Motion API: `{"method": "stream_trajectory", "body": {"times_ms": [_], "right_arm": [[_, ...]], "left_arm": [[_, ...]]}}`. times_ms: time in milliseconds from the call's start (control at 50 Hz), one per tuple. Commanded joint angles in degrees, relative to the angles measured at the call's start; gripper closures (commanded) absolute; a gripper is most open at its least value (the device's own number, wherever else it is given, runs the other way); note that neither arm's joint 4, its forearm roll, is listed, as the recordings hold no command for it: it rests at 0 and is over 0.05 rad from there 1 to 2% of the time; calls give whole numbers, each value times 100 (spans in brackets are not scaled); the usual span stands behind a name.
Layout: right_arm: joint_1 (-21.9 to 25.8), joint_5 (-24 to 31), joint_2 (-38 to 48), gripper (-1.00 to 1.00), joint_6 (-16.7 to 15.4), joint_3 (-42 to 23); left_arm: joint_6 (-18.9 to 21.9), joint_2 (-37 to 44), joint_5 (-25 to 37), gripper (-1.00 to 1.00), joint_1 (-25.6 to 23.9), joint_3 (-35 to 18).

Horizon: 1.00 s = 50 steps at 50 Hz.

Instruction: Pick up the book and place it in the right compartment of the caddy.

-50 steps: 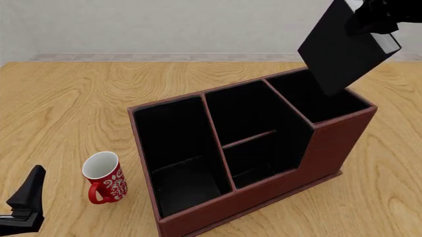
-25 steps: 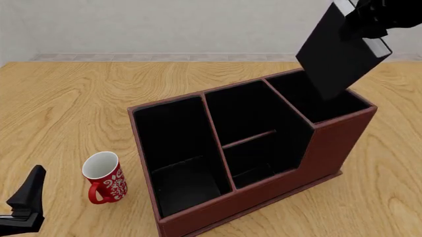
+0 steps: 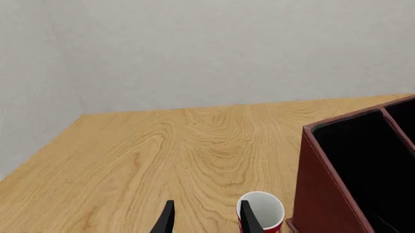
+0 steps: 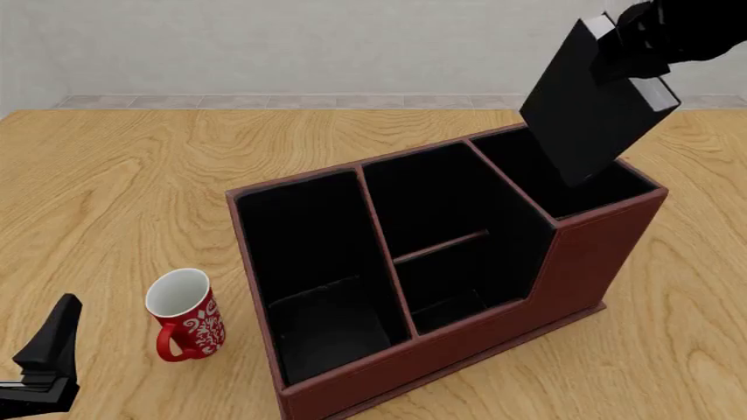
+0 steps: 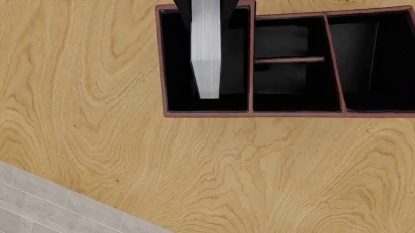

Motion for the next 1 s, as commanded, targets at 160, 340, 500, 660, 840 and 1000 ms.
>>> {"method": "stream_trajectory", "body": {"times_ms": [160, 340, 500, 660, 840, 1000], "right_arm": [[-25, 0, 152, 100, 131, -188], [-88, -1, 204, 100, 113, -109], [-69, -5, 334, 100, 176, -164], [-111, -10, 460, 100, 150, -267], [-137, -257, 444, 100, 168, 67], [-155, -546, 414, 100, 240, 442]], "left_arm": [[33, 0, 52, -100, -2, 4], [42, 0, 66, -100, 6, -1], [80, 0, 77, -100, 13, -1], [101, 0, 93, -100, 13, 0], [115, 0, 96, -100, 18, 0], [138, 0, 110, -100, 22, 0]]}}
